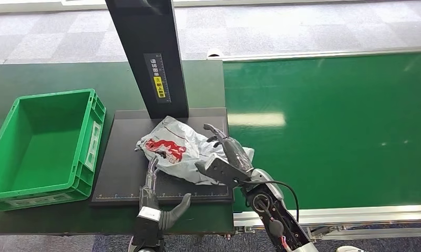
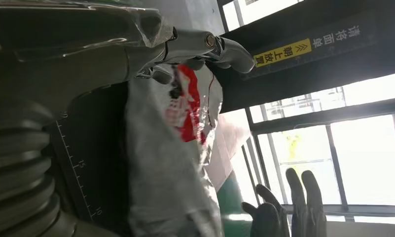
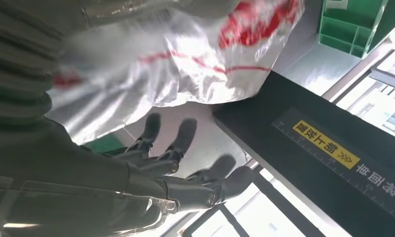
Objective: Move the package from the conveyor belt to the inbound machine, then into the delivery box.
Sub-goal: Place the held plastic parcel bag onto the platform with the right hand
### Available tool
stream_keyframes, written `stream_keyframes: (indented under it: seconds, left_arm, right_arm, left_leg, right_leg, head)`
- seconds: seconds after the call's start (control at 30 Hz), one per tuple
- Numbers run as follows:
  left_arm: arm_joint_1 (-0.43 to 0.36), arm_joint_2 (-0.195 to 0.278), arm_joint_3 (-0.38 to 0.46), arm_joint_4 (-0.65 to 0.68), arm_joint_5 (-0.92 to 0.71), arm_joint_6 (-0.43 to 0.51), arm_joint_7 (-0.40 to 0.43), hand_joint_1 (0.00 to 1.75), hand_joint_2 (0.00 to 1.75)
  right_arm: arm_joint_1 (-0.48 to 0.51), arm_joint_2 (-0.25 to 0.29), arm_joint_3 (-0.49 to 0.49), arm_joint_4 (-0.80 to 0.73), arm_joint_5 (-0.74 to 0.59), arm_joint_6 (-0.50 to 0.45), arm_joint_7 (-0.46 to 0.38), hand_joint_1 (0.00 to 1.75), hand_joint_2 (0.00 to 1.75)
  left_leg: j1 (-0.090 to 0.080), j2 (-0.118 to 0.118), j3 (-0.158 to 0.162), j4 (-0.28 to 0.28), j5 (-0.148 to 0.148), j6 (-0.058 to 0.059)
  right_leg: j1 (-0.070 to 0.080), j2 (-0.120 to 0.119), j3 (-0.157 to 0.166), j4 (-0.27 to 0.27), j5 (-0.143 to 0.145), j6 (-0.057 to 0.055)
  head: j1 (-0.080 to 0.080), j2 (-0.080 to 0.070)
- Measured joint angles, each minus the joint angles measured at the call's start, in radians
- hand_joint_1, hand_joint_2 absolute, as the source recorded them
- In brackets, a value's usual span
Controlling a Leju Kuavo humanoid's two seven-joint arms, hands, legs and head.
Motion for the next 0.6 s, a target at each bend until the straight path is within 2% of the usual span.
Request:
stream_keyframes:
  seconds: [0.3, 0.47, 0.57, 0.6]
  left_arm:
    - [0.038, 0.023, -0.011, -0.106, -0.045, -0.025, -0.001, 0.00, 1.75]
    - [0.029, 0.043, -0.047, -0.169, -0.127, -0.177, 0.053, 0.00, 1.75]
    - [0.000, 0.055, -0.088, -0.175, -0.304, -0.249, 0.115, 0.00, 1.75]
    - [-0.014, 0.057, -0.099, -0.170, -0.366, -0.265, 0.132, 0.00, 1.75]
  right_arm:
    - [-0.017, -0.033, -0.081, 0.035, -0.078, -0.003, -0.066, 0.00, 0.00]
    - [0.002, -0.047, -0.110, -0.006, -0.126, 0.017, -0.077, 0.00, 0.00]
    - [0.012, -0.050, -0.113, -0.033, -0.150, 0.025, -0.103, 0.00, 0.00]
    - [0.013, -0.050, -0.113, -0.046, -0.163, 0.026, -0.110, 0.00, 0.44]
  left_leg:
    - [0.000, 0.000, 0.000, 0.000, 0.000, 0.000]
    - [0.000, 0.000, 0.000, 0.000, 0.000, 0.000]
    - [0.000, 0.000, 0.000, 0.000, 0.000, 0.000]
    - [0.000, 0.000, 0.000, 0.000, 0.000, 0.000]
  right_leg:
    - [0.000, 0.000, 0.000, 0.000, 0.000, 0.000]
    - [0.000, 0.000, 0.000, 0.000, 0.000, 0.000]
    - [0.000, 0.000, 0.000, 0.000, 0.000, 0.000]
    - [0.000, 0.000, 0.000, 0.000, 0.000, 0.000]
  head:
    - [0.000, 0.000]
    - [0.000, 0.000]
    - [0.000, 0.000]
    - [0.000, 0.000]
